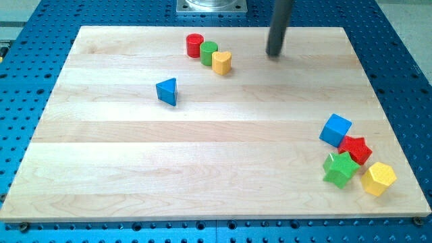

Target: Place the red circle left to the green circle

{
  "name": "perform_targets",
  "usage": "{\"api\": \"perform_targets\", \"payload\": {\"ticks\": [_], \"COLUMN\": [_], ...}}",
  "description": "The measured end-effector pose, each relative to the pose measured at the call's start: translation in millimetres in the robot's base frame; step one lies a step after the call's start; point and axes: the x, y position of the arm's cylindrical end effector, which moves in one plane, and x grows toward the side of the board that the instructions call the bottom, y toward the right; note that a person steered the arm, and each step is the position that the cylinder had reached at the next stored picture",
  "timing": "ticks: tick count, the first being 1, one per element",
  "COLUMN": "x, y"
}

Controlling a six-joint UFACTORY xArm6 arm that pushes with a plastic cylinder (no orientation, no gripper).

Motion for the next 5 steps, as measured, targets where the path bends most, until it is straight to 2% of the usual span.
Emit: {"api": "perform_targets", "payload": {"ticks": [1,2,4,5], "x": [-39.8,-25.5,-1.5,14.1], "y": [-44.0,-114.8,-151.8,-145.9]}}
